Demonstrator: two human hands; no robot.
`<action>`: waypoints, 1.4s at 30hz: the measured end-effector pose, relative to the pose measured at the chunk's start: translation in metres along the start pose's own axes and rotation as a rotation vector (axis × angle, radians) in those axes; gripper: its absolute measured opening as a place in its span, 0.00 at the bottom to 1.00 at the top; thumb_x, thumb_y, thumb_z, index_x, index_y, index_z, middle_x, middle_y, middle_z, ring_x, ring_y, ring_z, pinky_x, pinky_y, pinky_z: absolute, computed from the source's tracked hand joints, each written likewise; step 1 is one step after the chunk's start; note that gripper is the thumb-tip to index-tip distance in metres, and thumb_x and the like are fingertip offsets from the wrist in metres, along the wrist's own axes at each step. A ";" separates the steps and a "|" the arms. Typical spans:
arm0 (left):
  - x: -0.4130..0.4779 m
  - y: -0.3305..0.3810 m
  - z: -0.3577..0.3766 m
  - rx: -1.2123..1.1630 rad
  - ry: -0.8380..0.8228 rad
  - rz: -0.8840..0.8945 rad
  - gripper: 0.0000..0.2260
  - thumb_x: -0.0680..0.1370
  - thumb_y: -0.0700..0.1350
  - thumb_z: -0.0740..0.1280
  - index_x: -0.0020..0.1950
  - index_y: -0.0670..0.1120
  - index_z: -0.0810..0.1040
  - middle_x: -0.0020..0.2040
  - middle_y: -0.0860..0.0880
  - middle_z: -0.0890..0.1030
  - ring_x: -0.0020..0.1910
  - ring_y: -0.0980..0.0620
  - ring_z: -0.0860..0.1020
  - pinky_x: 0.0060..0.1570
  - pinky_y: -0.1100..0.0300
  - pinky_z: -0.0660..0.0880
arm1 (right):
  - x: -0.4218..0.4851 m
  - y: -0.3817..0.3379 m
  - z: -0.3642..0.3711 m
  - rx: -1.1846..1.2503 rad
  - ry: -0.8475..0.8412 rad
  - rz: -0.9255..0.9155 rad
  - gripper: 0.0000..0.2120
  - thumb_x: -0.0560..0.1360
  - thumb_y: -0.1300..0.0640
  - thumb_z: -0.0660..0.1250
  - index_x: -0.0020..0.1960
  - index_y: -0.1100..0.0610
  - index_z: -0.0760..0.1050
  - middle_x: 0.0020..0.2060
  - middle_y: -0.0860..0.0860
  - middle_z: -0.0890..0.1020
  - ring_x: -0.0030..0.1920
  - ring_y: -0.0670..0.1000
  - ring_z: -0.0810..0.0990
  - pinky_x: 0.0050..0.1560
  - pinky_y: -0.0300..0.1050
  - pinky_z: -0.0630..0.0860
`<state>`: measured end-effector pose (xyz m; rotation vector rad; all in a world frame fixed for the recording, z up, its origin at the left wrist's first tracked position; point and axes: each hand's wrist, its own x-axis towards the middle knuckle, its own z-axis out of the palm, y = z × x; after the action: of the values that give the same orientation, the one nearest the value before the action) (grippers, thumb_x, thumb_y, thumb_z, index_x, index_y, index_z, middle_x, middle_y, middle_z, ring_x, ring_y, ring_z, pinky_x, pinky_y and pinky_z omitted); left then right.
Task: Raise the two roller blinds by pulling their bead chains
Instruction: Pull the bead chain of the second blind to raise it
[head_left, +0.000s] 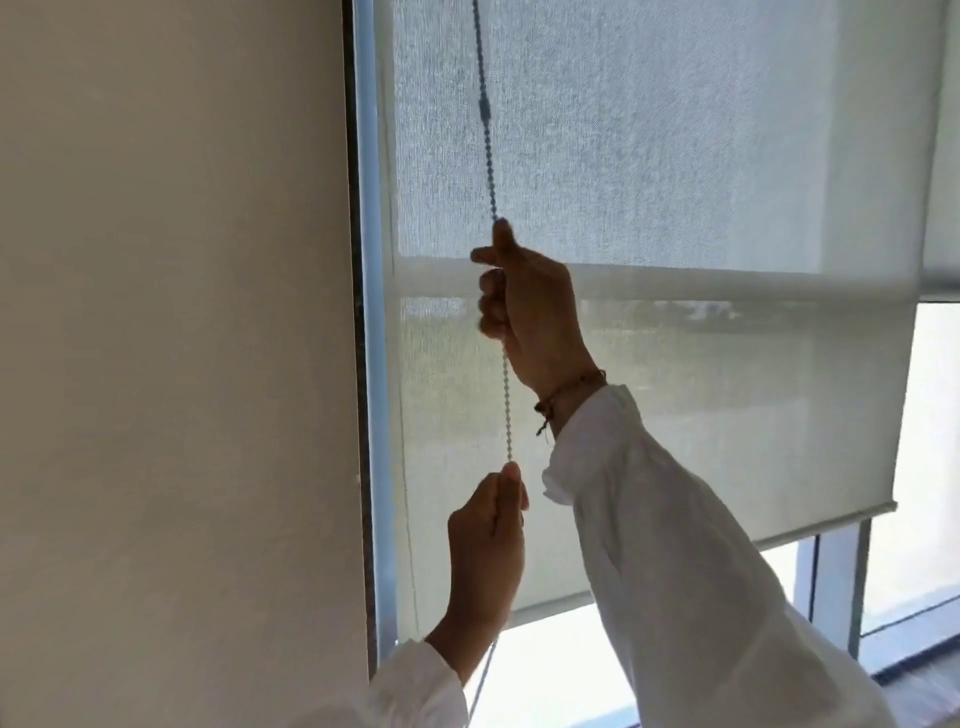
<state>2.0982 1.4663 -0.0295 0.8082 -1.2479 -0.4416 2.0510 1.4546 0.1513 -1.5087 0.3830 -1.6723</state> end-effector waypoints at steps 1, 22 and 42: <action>0.000 -0.001 0.000 -0.002 -0.017 -0.005 0.15 0.73 0.58 0.58 0.29 0.55 0.70 0.21 0.56 0.66 0.22 0.57 0.60 0.26 0.59 0.58 | 0.003 -0.001 0.003 -0.045 0.097 -0.027 0.17 0.78 0.50 0.60 0.33 0.56 0.74 0.20 0.44 0.69 0.20 0.44 0.65 0.21 0.37 0.62; 0.107 0.156 -0.008 -0.483 -0.222 -0.092 0.19 0.79 0.57 0.54 0.43 0.46 0.76 0.26 0.54 0.70 0.21 0.59 0.64 0.18 0.67 0.59 | -0.106 0.090 -0.012 -0.260 0.217 -0.411 0.19 0.75 0.49 0.59 0.27 0.52 0.60 0.19 0.45 0.63 0.22 0.42 0.59 0.23 0.33 0.57; 0.040 0.063 -0.006 -0.490 -0.142 -0.232 0.17 0.75 0.56 0.58 0.29 0.48 0.68 0.18 0.54 0.65 0.15 0.60 0.58 0.16 0.71 0.52 | -0.017 0.017 -0.017 0.464 -0.087 0.083 0.15 0.79 0.54 0.58 0.58 0.65 0.70 0.51 0.58 0.79 0.48 0.56 0.81 0.55 0.49 0.78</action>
<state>2.1074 1.4820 0.0432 0.5063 -1.1120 -0.9649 2.0401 1.4513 0.1241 -1.1957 0.0048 -1.4955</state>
